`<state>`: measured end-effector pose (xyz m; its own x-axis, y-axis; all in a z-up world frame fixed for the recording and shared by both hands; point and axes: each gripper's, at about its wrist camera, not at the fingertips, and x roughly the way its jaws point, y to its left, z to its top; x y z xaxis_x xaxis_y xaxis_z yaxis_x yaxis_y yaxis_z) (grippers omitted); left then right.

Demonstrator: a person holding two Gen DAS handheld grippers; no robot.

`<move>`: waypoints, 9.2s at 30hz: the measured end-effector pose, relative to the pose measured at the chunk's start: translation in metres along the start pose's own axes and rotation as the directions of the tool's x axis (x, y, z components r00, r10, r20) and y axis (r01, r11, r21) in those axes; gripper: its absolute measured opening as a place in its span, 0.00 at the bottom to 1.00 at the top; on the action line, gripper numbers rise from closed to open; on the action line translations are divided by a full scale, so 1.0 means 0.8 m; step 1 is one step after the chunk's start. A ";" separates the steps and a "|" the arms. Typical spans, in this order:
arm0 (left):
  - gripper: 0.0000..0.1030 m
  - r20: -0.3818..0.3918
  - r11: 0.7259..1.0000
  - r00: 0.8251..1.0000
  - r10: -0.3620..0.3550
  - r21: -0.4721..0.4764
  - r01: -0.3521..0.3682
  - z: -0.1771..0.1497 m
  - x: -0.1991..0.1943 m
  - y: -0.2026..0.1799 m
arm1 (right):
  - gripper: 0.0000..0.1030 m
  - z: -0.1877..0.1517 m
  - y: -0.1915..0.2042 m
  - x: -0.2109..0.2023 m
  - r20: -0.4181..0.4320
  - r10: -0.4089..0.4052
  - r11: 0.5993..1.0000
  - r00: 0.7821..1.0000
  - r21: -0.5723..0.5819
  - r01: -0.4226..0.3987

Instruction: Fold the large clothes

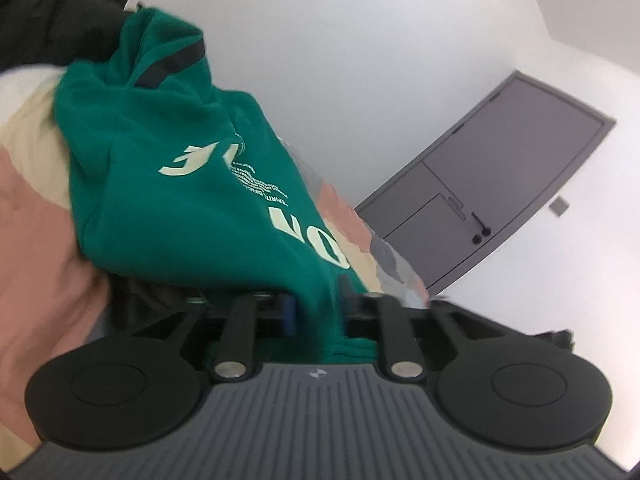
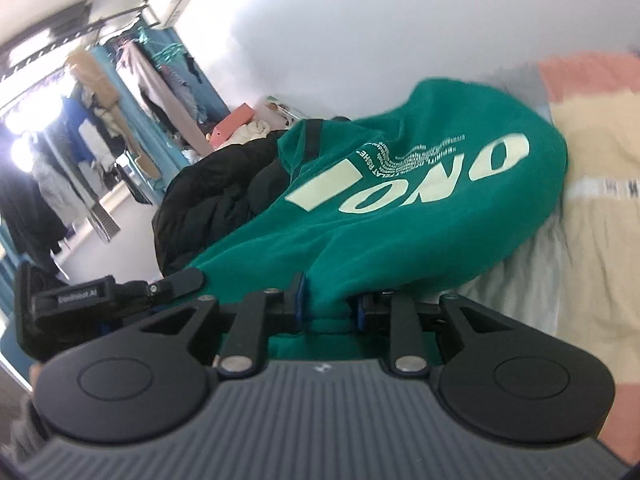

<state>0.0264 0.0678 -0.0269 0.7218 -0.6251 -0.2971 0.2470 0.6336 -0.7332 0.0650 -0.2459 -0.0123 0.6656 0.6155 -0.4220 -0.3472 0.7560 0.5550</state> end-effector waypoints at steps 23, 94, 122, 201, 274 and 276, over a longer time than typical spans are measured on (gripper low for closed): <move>0.78 -0.008 0.952 1.000 -0.003 -0.305 0.000 0.043 0.089 0.118 | 0.63 0.008 -0.096 0.089 0.013 0.027 0.937 1.000 0.349 -0.030; 0.09 0.033 0.982 0.992 0.123 0.141 -0.126 0.338 0.385 0.123 | 0.07 0.262 -0.204 0.280 0.307 -0.212 0.971 0.928 -0.044 0.237; 0.58 0.040 0.956 0.969 0.245 0.157 -0.248 0.292 0.251 0.055 | 0.54 0.196 -0.132 0.205 0.147 -0.287 0.954 0.946 -0.040 0.296; 0.05 0.350 0.637 0.595 0.724 -0.008 -0.771 0.256 0.049 0.170 | 0.07 0.200 -0.185 -0.017 0.289 -0.605 0.791 0.742 0.117 0.600; 0.59 0.101 0.829 0.864 0.493 0.247 -0.502 0.099 0.127 0.105 | 0.18 0.167 -0.032 0.306 0.146 -0.601 0.683 0.786 -0.417 0.599; 0.59 0.097 0.841 0.872 0.479 0.233 -0.488 0.102 0.134 0.115 | 0.17 0.190 -0.028 0.317 0.172 -0.604 0.672 0.778 -0.414 0.614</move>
<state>0.1798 0.0963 -0.0763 0.8108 -0.1974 -0.5511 0.0061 0.9443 -0.3292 0.3419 -0.1407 -0.0228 0.8412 -0.0164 -0.5404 -0.0984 0.9782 -0.1829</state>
